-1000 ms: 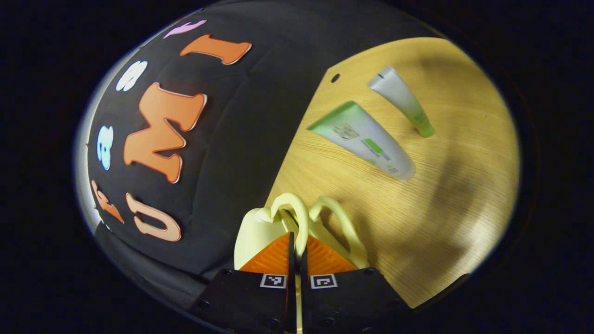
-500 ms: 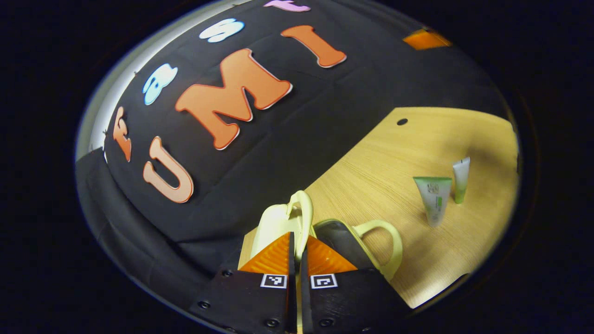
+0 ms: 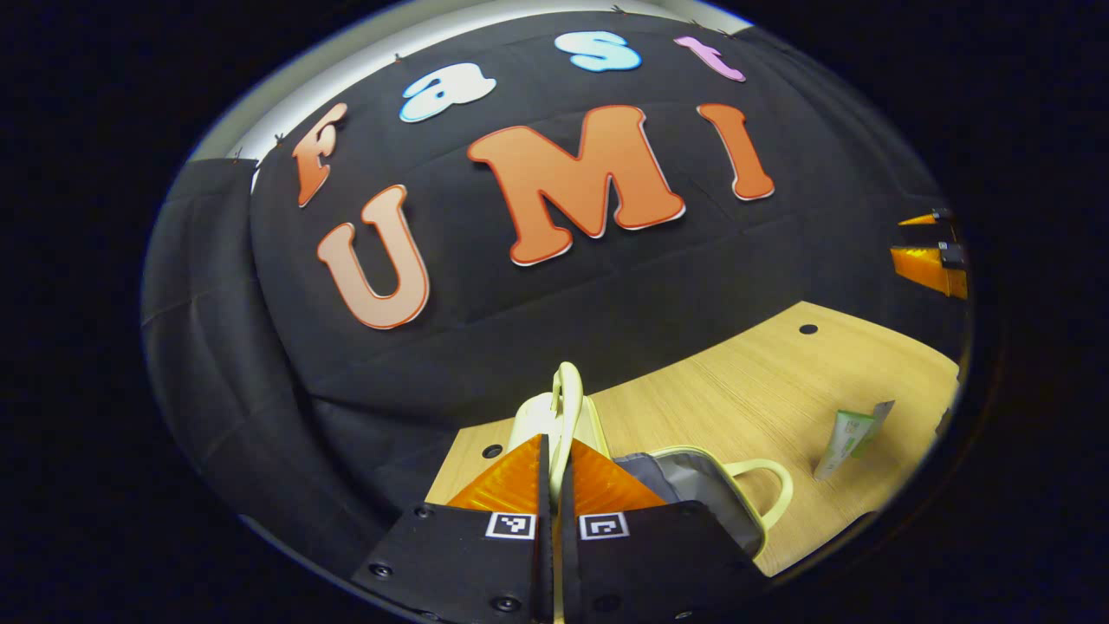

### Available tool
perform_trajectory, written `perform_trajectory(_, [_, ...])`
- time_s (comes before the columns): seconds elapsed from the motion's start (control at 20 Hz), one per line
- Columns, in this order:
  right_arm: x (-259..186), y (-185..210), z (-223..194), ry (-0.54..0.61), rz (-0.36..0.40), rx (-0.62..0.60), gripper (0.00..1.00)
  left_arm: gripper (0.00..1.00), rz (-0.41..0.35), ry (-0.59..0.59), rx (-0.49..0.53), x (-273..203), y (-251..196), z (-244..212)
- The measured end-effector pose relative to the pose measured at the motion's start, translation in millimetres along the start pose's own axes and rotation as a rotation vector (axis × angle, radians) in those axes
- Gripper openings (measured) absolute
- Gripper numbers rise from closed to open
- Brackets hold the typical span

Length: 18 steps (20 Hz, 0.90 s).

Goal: First open the suitcase, pack the skin care products into it, and then close the suitcase.

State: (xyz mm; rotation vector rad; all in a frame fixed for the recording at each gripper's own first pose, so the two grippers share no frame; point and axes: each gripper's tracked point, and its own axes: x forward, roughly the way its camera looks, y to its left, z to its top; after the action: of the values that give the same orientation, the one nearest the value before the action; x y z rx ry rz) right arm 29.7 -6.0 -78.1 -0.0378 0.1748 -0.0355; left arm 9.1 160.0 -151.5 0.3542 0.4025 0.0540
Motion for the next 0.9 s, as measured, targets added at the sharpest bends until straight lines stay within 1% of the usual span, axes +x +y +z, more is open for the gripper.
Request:
perform_trajectory(0.1, [2, 18, 1, 0.011, 0.003, -0.008, 0.95, 0.04, 0.033, -0.013, -0.018, 6, 38, -6])
perform_trajectory(0.25, [3, 44, -1, 0.033, 0.008, -0.002, 0.96, 0.04, 0.091, -0.009, -0.008, 14, 90, -27])
perform_trajectory(0.45, [3, 70, -6, 0.061, -0.008, 0.004, 0.96, 0.04, 0.122, 0.02, -0.027, 29, 139, -57])
perform_trajectory(0.6, [1, 83, -11, 0.081, -0.02, 0.003, 0.95, 0.04, 0.138, 0.052, -0.047, 39, 169, -82])
perform_trajectory(0.7, [0, 89, -15, 0.099, -0.029, -0.004, 0.95, 0.04, 0.173, 0.085, -0.053, 44, 191, -103])
perform_trajectory(0.85, [-1, 95, -18, 0.115, -0.039, 0.007, 0.95, 0.04, 0.227, 0.159, -0.079, 54, 224, -149])
perform_trajectory(0.9, [-2, 98, -19, 0.122, -0.043, 0.01, 0.95, 0.04, 0.235, 0.189, -0.091, 57, 233, -166])
